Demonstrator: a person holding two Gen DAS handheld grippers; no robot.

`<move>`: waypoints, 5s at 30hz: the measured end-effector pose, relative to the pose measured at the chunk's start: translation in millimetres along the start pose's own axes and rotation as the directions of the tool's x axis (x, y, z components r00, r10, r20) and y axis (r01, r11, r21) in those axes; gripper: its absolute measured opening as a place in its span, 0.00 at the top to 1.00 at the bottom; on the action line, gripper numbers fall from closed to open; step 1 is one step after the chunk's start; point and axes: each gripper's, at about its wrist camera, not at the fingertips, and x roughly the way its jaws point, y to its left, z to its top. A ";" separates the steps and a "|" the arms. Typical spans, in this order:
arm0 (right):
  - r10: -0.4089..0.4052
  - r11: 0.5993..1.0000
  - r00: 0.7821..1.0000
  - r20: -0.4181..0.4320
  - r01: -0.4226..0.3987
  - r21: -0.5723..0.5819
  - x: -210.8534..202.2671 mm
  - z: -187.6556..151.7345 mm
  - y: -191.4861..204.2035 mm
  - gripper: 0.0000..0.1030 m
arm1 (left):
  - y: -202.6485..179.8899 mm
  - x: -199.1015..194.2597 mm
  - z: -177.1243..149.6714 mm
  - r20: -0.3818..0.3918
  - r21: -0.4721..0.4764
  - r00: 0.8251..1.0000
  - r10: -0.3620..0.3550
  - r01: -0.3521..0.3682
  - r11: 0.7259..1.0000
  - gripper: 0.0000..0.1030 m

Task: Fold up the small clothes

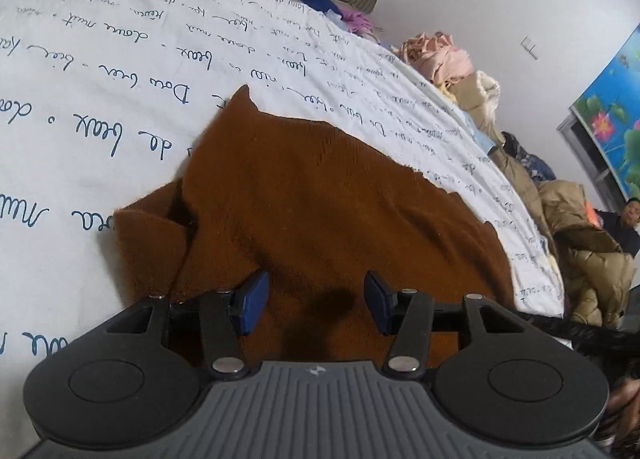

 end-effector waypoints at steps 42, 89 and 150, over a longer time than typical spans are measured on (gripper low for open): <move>0.110 0.907 0.994 0.024 -0.090 -0.412 -15.3 -43.5 185.3 0.39 | 31.6 -33.3 -6.5 0.101 0.036 0.936 0.336 -0.341 0.939 0.08; -0.180 0.982 0.982 -0.064 0.175 -0.072 63.5 125.8 -29.1 0.80 | -19.0 -31.6 -61.5 0.043 0.257 0.939 0.341 -0.341 0.904 0.07; 0.022 0.964 0.998 -0.056 -0.036 -0.263 -13.8 -22.0 98.3 0.65 | -17.4 -45.8 -40.7 0.059 0.233 0.910 0.410 -0.412 0.881 0.06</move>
